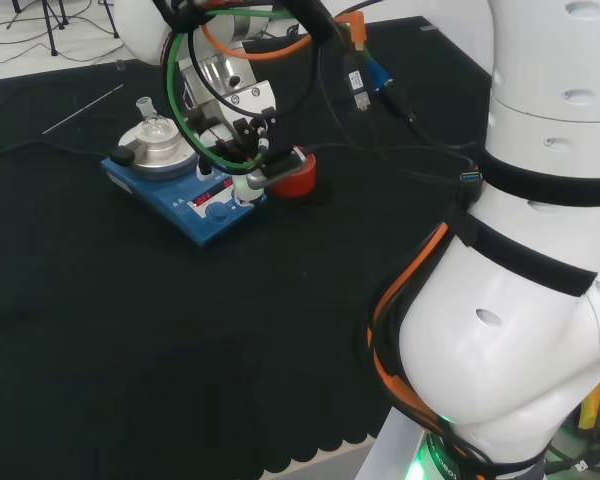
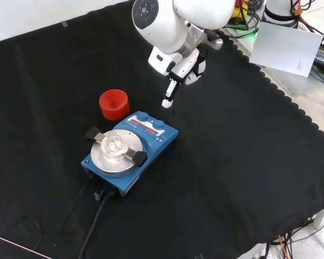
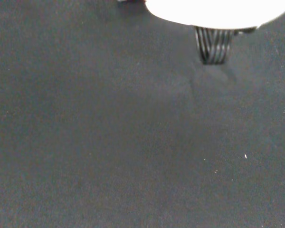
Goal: Turn on the heater.
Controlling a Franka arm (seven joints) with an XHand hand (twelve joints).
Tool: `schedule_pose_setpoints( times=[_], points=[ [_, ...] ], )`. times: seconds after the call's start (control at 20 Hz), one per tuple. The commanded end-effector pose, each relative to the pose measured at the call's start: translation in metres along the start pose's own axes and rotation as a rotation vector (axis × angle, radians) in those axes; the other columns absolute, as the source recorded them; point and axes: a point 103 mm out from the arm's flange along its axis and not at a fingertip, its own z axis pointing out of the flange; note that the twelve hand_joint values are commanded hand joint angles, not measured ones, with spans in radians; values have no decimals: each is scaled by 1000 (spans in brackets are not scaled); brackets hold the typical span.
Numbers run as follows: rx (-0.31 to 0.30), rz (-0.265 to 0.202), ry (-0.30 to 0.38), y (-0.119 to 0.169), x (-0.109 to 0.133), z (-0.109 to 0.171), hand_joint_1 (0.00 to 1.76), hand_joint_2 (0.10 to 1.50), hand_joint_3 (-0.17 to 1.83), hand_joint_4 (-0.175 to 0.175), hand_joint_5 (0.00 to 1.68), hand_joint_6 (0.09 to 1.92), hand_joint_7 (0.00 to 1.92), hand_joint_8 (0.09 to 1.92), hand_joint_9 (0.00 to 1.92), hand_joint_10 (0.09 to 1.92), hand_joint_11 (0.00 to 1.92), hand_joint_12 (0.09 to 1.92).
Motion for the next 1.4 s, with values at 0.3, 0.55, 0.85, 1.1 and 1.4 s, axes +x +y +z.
schedule_pose_setpoints(
  times=[0.3, 0.55, 0.85, 1.1, 1.4],
  points=[
    [50, -5, 1, 18, -4, 9, 1531, 523, 1250, 12, 334, 87, 1640, 1823, 1894, 1404, 1832, 1424],
    [75, -5, 9, 29, -12, 13, 1532, 519, 1260, 12, 335, 87, 1644, 1822, 1895, 1404, 1831, 1426],
    [109, -10, 19, 43, -22, 15, 1534, 515, 1268, 13, 337, 87, 1645, 1821, 1896, 1404, 1830, 1428],
    [126, -17, 17, 48, -22, 15, 1534, 513, 1273, 14, 339, 87, 1646, 1821, 1896, 1403, 1830, 1429],
    [131, -21, 23, 48, -24, 16, 1535, 511, 1279, 14, 341, 87, 1647, 1821, 1897, 1402, 1829, 1431]
  ],
)
